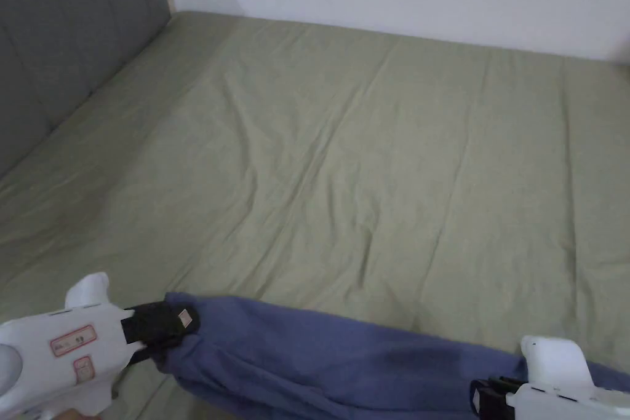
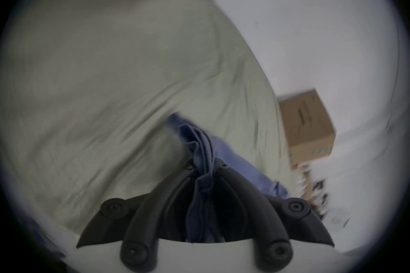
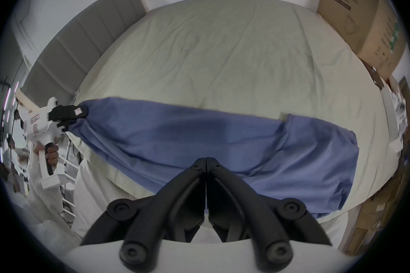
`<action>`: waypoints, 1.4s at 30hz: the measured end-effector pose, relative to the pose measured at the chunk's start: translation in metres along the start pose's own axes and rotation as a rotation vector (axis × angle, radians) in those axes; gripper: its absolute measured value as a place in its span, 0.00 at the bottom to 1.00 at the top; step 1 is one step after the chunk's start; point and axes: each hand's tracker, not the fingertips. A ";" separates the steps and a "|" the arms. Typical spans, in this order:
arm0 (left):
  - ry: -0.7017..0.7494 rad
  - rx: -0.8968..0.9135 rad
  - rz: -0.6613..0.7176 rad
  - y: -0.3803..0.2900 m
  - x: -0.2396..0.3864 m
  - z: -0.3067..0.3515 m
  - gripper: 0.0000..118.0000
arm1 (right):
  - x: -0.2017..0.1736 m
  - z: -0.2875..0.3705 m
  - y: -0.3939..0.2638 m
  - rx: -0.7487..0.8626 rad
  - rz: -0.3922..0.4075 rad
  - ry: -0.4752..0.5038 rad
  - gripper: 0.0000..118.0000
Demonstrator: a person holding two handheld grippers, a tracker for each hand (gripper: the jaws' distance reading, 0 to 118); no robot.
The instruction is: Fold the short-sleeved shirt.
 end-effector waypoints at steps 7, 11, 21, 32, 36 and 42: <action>-0.069 0.000 -0.597 -0.025 0.188 -0.021 0.10 | 0.057 0.022 -0.020 0.056 -0.144 -0.031 0.01; -0.054 -0.147 -0.905 -0.092 0.243 -0.085 0.10 | 0.098 0.032 -0.043 0.070 -0.286 -0.064 0.01; -0.094 -0.369 -0.897 -0.183 0.244 -0.185 0.55 | 0.164 0.048 -0.095 0.041 -0.470 -0.148 0.01; -0.108 -0.190 -0.571 -0.095 0.224 -0.112 0.70 | 0.165 0.043 -0.099 0.037 -0.479 -0.097 0.01; -0.026 -0.217 -0.579 -0.094 0.213 -0.144 0.07 | 0.163 0.033 -0.095 0.053 -0.453 -0.074 0.01; -0.099 -0.400 -0.664 -0.147 0.224 -0.191 0.07 | 0.142 0.041 -0.083 0.067 -0.462 -0.066 0.01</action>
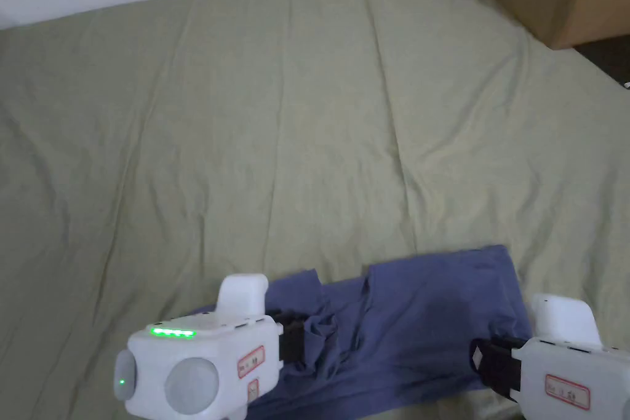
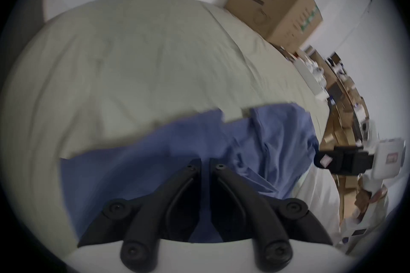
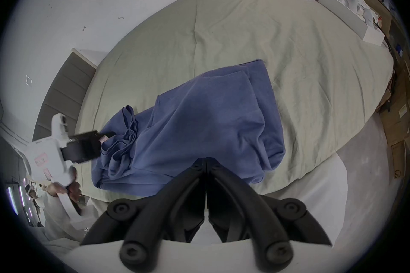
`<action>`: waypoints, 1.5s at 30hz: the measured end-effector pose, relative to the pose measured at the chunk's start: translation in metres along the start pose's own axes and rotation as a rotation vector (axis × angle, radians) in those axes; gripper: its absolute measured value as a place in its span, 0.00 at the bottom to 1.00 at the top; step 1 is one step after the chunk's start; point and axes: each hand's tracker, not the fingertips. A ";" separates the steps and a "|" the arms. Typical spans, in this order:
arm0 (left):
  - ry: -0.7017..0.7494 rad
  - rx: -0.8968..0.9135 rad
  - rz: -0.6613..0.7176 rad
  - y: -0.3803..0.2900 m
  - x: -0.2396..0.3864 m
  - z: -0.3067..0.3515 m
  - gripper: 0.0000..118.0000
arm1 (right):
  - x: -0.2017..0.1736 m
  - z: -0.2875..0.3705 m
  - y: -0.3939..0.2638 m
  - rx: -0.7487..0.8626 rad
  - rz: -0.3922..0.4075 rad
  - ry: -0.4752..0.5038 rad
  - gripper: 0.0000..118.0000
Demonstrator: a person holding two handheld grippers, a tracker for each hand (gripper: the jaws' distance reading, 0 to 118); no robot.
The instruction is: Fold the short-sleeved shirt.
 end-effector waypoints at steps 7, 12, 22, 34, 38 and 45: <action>-0.161 0.010 -0.070 -0.025 0.029 0.017 0.06 | 0.005 0.001 -0.001 -0.014 -0.012 -0.019 0.01; -0.222 -0.011 -0.006 -0.031 0.020 0.021 0.06 | 0.005 -0.002 -0.002 -0.029 -0.012 -0.020 0.01; -0.319 0.244 0.445 -0.051 -0.098 0.129 0.77 | -0.016 -0.001 0.003 -0.027 0.042 -0.008 0.01; -0.483 0.201 0.706 -0.093 -0.175 0.068 0.90 | -0.068 -0.010 -0.002 -0.072 0.148 0.008 0.01; -0.564 0.135 0.799 -0.089 -0.187 0.041 0.48 | -0.079 -0.013 -0.002 -0.091 0.183 0.003 0.01; -0.588 0.148 0.707 -0.087 -0.206 0.068 0.11 | -0.098 -0.018 0.000 -0.107 0.225 -0.006 0.01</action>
